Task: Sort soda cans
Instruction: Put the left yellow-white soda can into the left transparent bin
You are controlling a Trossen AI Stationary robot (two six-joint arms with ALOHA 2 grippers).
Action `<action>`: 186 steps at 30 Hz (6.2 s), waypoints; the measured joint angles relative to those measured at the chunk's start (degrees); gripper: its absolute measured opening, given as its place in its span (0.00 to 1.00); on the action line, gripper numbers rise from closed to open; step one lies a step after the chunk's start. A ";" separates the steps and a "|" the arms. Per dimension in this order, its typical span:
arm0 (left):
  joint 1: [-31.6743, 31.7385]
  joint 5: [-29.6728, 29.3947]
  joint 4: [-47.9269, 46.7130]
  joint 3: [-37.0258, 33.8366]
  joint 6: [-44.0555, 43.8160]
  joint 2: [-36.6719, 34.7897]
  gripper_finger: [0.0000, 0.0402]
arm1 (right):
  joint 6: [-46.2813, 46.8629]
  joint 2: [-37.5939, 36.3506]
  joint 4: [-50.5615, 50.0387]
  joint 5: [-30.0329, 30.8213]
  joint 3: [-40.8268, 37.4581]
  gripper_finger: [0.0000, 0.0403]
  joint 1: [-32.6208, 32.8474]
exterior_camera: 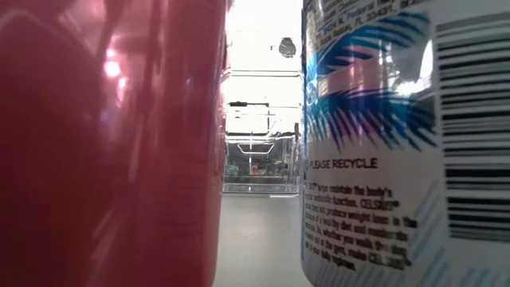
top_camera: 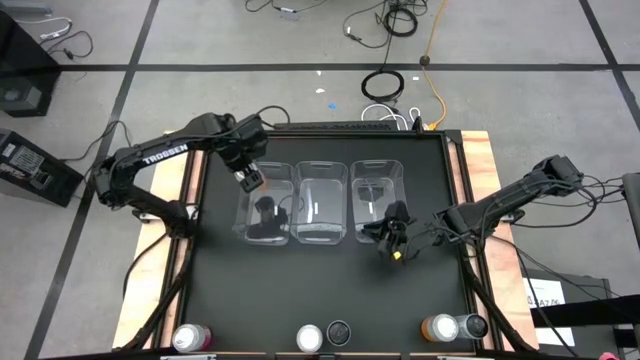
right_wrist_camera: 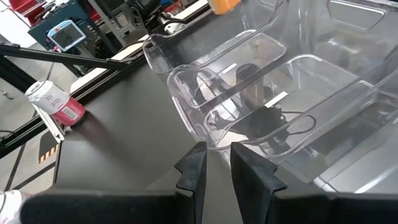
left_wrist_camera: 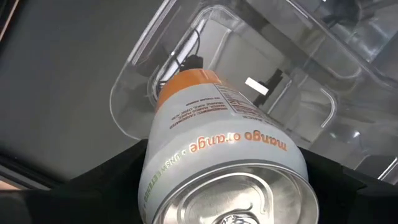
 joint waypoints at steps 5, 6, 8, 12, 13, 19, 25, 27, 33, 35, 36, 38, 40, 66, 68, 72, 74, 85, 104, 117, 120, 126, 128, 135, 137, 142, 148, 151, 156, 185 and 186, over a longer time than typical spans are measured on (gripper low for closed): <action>0.95 0.01 0.06 0.01 0.90 0.24 0.81 | -0.54 0.00 -0.02 -0.01 0.00 0.16 -0.75; 1.10 0.01 0.16 0.02 1.52 0.50 0.81 | -0.70 0.00 -0.02 -0.01 0.00 0.16 -0.85; 1.33 0.05 0.48 0.02 1.93 1.45 0.81 | -0.78 0.00 -0.02 -0.01 0.00 0.16 -1.08; 1.41 0.74 1.15 0.02 3.54 3.89 0.81 | -0.79 0.00 -0.02 -0.03 0.00 0.16 -1.11; 1.41 0.83 1.59 0.02 3.58 4.37 0.81 | -0.61 0.00 -0.02 -0.03 0.00 0.16 -1.11; 1.41 0.96 3.42 -0.96 3.46 5.42 0.81 | 0.85 0.00 -0.02 -0.14 0.00 0.16 -1.09; 1.38 0.94 7.24 -7.40 2.78 3.54 0.81 | 1.76 0.00 -0.02 -0.14 0.00 0.16 -1.09; 1.38 0.92 8.28 -8.67 2.49 3.23 0.81 | 1.76 0.00 0.00 -0.11 0.00 0.16 -1.09; 1.38 0.76 10.91 -9.07 1.60 3.26 0.81 | 1.76 0.00 0.00 0.10 0.00 0.16 -1.11; 1.38 0.74 11.91 -9.66 1.53 3.23 0.81 | 1.76 0.00 0.09 0.17 0.00 0.16 -1.11; 1.38 0.74 12.61 -10.14 1.51 3.23 0.81 | 1.76 0.00 0.14 0.19 0.00 0.16 -1.11; 1.36 0.72 13.72 -11.14 1.51 3.26 0.81 | 1.76 0.00 0.33 0.17 0.00 0.16 -1.11; 1.38 0.70 14.10 -12.16 1.42 3.26 0.81 | 1.77 0.00 0.44 0.17 0.00 0.16 -1.11; 1.38 0.63 15.09 -12.61 -0.35 3.28 0.81 | 1.76 0.00 0.44 -0.23 0.00 0.16 -1.11; 1.36 0.66 15.09 -12.61 -0.36 3.28 0.81 | 1.76 0.00 0.44 -0.29 0.00 0.16 -1.09; 1.38 0.73 15.04 -12.59 -2.86 3.28 0.82 | 1.76 0.00 0.44 -0.35 0.00 0.16 -1.09; 1.37 0.80 15.20 -12.59 -3.78 3.28 0.84 | 1.75 0.00 0.44 -0.37 0.00 0.16 -1.07; 1.38 1.03 15.44 -12.46 -4.61 3.78 0.89 | 1.50 0.00 0.42 -0.38 0.00 0.16 -1.07; 1.36 0.98 15.39 -12.48 -4.61 3.80 0.90 | 1.52 0.00 0.42 -0.38 0.00 0.16 -1.05; 1.36 0.96 15.40 -12.55 -4.53 3.82 0.90 | 1.56 0.00 0.40 -0.38 0.00 0.16 -1.06; 1.36 0.95 15.40 -12.55 -4.51 3.82 0.90 | 1.55 0.00 0.42 -0.38 0.00 0.16 -1.05; 1.36 0.94 15.39 -12.55 -4.50 3.82 0.90 | 1.54 0.00 0.39 -0.38 0.00 0.16 -1.05; 1.36 0.94 15.39 -12.55 -4.50 3.82 0.89 | 1.54 0.00 0.41 -0.38 0.00 0.16 -1.05; 1.36 0.92 15.05 -9.68 -4.49 3.10 0.85 | 1.54 0.00 0.39 -0.38 0.00 0.16 -1.05; 1.36 0.92 14.92 -8.73 -4.48 2.43 0.84 | 1.54 0.00 0.39 -0.38 0.00 0.16 -1.07; 1.36 1.27 14.88 -7.60 -4.50 1.46 0.84 | 1.32 0.00 0.39 -0.38 0.00 0.16 -1.05; 0.32 3.30 17.08 -7.58 -4.52 1.46 0.84 | 0.69 0.00 0.37 -0.38 0.00 0.16 -1.05; -0.99 3.56 18.81 -7.56 -4.52 1.46 0.84 | 0.67 0.00 0.37 -0.38 0.00 0.16 -1.05; -3.71 2.15 18.55 -7.56 -1.46 1.46 0.84 | 0.67 0.00 0.37 -0.38 0.00 0.16 -1.07; -7.66 -4.31 20.62 -7.56 1.33 2.54 0.84 | 1.74 -0.02 0.42 -0.64 0.00 0.16 -0.94; -7.66 -4.31 20.62 -7.56 1.33 2.38 0.84 | 1.74 -0.02 0.42 -0.63 0.00 0.16 -0.94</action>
